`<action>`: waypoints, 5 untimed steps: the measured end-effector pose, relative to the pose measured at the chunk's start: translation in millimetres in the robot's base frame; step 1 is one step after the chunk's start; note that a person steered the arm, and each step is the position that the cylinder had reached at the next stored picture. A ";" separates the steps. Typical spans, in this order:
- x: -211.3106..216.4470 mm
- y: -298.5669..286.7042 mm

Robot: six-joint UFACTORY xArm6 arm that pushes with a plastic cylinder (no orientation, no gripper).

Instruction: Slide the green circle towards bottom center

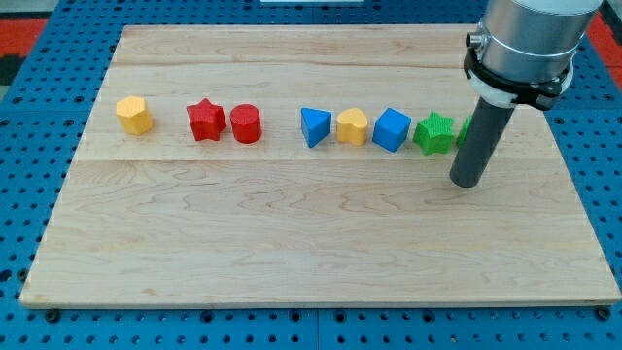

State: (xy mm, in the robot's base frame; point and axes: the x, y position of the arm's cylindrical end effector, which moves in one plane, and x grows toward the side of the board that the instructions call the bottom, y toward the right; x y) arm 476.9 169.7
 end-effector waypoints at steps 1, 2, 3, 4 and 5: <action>0.0 0.0; 3.4 9.6; 5.6 85.2; -33.9 114.8; -68.2 102.5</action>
State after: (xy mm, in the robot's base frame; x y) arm 408.6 272.2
